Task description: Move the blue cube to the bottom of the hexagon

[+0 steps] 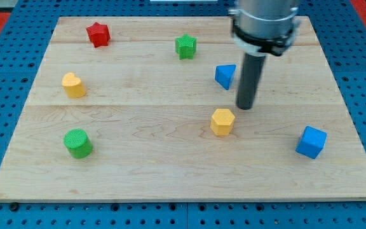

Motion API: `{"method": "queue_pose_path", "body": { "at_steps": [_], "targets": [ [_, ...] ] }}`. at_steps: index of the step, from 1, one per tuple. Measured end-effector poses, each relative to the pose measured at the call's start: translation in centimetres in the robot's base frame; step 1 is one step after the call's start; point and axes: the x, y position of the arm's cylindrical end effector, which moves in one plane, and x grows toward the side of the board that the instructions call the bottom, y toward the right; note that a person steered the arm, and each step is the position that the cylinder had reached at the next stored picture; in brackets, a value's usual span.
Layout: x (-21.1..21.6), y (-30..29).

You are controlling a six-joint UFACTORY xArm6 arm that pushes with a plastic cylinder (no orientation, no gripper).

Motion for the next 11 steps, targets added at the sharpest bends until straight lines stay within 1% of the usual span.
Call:
{"method": "queue_pose_path", "body": {
  "at_steps": [1, 2, 3, 4, 7, 8, 9, 10, 11],
  "targets": [
    [0.1, 7.9],
    [3.9, 13.2],
    [6.4, 13.1],
    [6.3, 8.7],
    [9.4, 8.4],
    [13.1, 4.6],
    [13.5, -0.7],
    [13.4, -0.8],
    [12.6, 4.1]
  ]
}}
